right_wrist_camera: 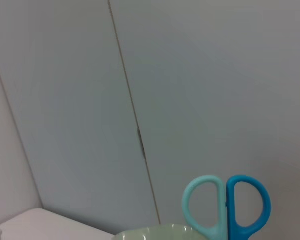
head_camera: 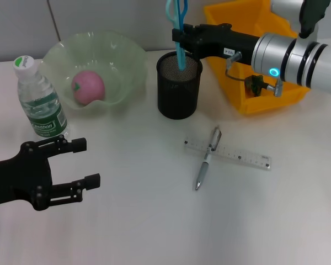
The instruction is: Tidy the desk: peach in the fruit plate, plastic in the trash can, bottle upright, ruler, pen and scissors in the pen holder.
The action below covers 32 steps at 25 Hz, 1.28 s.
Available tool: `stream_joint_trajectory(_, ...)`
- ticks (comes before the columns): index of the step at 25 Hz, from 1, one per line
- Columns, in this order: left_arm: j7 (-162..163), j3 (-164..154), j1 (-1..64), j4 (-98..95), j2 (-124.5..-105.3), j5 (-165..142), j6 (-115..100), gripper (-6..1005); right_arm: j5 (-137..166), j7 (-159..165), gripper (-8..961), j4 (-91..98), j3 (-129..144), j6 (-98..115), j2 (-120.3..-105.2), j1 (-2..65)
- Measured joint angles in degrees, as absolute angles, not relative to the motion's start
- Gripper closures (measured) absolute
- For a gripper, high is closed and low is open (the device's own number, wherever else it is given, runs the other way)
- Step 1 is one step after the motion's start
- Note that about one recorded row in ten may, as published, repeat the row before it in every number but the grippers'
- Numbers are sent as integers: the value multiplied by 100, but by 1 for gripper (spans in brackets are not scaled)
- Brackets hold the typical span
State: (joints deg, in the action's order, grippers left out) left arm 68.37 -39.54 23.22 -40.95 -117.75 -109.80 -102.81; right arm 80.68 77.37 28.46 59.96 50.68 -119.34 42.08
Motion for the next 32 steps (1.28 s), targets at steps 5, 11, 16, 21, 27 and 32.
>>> stream_joint_trajectory(5,6849,-3949,2299,-4095,-11783,-10969,-10300,200,8047,7574,669,2745,6021,5068,-11945,4222)
stream_joint_trajectory(11,6834,-3937,2278,-4010,-11785,-10968,-10307,200,8007,7495,665,2608,6021,5064,-11940,4228)
stream_joint_trajectory(16,6779,-3916,2266,-3941,-11767,-10969,-10317,200,8006,7496,661,2584,6020,5111,-11934,4228)
stream_joint_trajectory(21,6769,-3922,2223,-3941,-11770,-10967,-10328,200,8003,7503,623,2584,6029,5190,-11935,4229)
stream_joint_trajectory(27,6763,-3922,2215,-3942,-11762,-10964,-10370,200,7970,7591,411,2601,6019,5337,-11942,4187)
stream_joint_trajectory(32,6490,-3909,2190,-3887,-11779,-10962,-10310,200,7246,7587,273,2796,5975,6197,-11939,3888)
